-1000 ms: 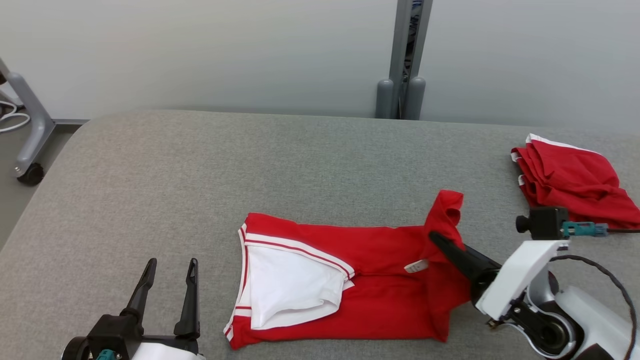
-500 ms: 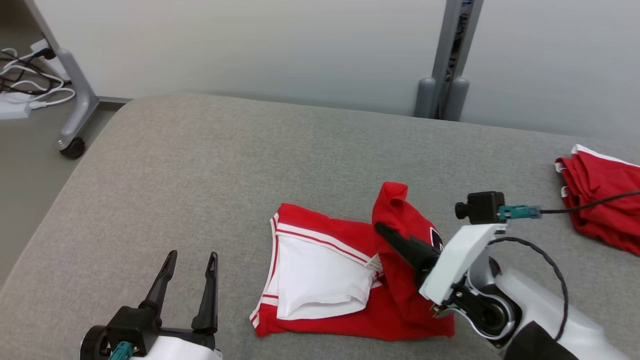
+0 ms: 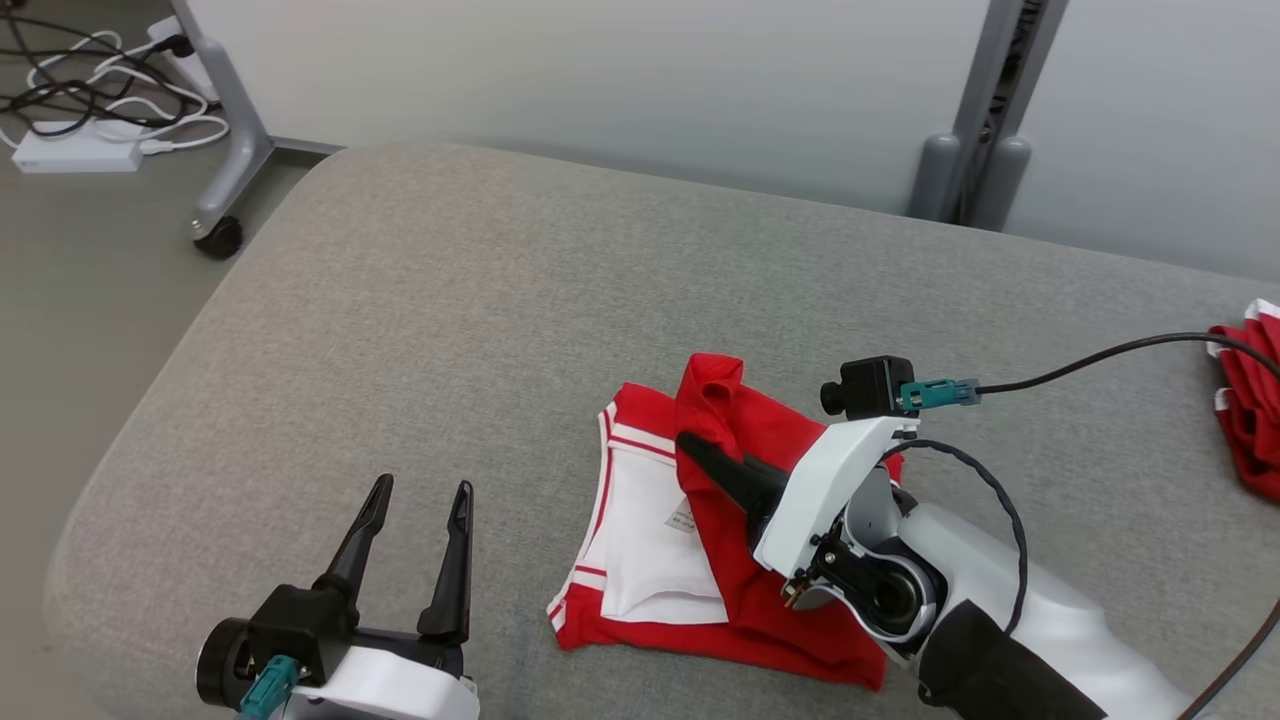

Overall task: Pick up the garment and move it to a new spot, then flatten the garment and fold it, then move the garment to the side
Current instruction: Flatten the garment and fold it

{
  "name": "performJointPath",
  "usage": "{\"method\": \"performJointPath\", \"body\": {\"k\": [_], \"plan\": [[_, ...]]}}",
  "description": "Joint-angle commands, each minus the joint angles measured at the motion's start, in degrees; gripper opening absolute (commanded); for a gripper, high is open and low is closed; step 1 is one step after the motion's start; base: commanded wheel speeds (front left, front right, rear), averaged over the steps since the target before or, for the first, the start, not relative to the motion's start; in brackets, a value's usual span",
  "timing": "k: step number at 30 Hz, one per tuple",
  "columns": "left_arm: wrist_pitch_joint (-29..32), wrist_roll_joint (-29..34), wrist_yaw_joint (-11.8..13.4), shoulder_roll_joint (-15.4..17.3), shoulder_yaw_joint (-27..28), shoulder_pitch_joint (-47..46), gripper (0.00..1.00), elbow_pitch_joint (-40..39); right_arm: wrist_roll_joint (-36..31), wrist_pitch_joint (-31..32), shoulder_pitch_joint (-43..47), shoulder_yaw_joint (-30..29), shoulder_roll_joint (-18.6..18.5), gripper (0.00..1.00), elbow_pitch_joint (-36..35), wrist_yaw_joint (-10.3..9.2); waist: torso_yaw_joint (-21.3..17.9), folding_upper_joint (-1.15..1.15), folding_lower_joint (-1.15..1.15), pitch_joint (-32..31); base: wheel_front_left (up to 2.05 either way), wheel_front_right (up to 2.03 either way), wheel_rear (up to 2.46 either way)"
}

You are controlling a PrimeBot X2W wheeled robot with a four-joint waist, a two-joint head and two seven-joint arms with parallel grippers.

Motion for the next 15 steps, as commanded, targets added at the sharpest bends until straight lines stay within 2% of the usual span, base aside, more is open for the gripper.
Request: {"method": "performJointPath", "body": {"k": [1, 13, 14, 15], "plan": [[-0.19, -0.33, 0.26, 0.22, -0.38, -1.08, 1.00, 0.23, 0.30, -0.40, -1.16, 0.29, 0.26, 0.00, 1.59, 0.02, 1.04, 0.00, 0.00, 0.43, 0.00, 0.00, 0.00], [-0.19, -1.45, 0.76, 0.22, -2.76, -1.98, 1.00, 1.16, 0.67, -2.70, -4.47, 2.31, 2.84, 0.00, 10.93, 0.02, 4.62, 0.00, 0.00, 0.86, 0.00, 0.00, 0.00], [-0.19, -1.40, 0.80, 0.21, -2.68, -1.88, 1.00, 1.22, 0.91, -2.66, -4.48, 2.78, 3.01, 0.50, 11.57, 0.02, 4.75, 0.00, 0.00, 0.87, 0.00, 0.00, 0.00], [-0.19, -1.35, 0.83, 0.21, -2.54, -1.80, 1.00, 1.23, 0.92, -3.16, -4.58, 2.95, 2.99, 0.88, 11.66, 0.02, 4.70, 0.00, 0.00, 0.86, 0.00, 0.00, 0.00]]}}
